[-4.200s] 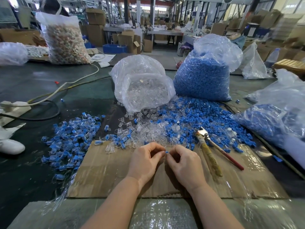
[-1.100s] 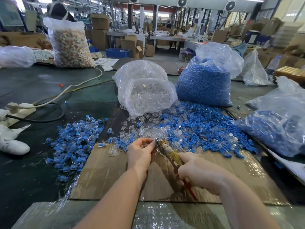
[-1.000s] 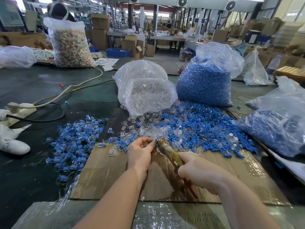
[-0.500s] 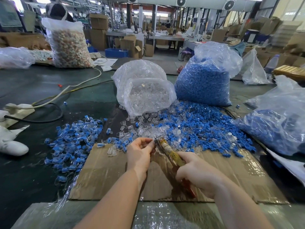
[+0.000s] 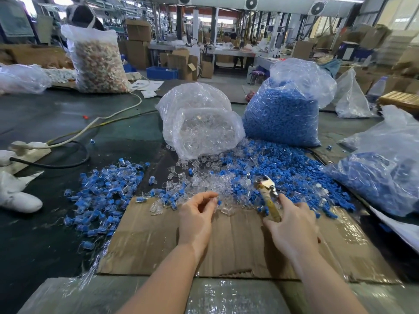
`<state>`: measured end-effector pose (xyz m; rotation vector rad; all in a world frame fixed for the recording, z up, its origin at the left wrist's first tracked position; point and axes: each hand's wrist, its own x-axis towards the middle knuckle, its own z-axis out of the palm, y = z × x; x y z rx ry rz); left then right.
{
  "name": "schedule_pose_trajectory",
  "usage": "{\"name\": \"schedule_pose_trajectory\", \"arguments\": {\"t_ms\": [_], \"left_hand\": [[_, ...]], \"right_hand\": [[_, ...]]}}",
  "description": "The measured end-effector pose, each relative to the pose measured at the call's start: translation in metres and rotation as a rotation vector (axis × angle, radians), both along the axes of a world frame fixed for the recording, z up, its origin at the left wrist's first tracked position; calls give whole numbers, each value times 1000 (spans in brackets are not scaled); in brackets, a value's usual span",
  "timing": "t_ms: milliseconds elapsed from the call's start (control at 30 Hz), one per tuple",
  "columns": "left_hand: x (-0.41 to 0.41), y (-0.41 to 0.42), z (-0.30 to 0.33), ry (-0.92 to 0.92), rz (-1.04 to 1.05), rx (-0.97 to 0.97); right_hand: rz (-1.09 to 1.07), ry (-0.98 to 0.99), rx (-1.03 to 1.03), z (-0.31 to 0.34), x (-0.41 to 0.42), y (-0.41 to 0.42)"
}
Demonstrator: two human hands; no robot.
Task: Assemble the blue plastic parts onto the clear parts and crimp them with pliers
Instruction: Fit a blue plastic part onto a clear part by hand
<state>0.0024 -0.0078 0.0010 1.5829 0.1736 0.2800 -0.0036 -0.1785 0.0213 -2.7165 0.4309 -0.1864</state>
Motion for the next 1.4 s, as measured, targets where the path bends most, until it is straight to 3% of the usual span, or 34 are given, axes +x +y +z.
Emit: {"name": "schedule_pose_trajectory", "arguments": {"t_ms": [333,500,667,767,900,1067,1167,1300,1400], "left_hand": [[-1,-4,-3,-106,74,186],[8,17,6,-160,259,379],[23,63,7,6,428,704],[25,80,5,166,447,889],[23,86,3,196,434,1061],[22,78,6,207,417,1052],[22,59,7,85,386,967],[16,19,2,-136,179,834],[9,-3,-9,-200,35,867]], "right_hand": [[-42,23,-202,-14,2,-13],[-61,40,-218,-10,0,-12],[40,-228,-230,-4,-3,1],[128,-254,-179,-4,-2,13],[191,-248,-184,-9,1,25],[161,-240,-195,-13,7,29],[91,-259,-212,-14,9,27],[-1,-237,-248,-17,12,25],[-22,-230,-286,-20,12,24]]}}
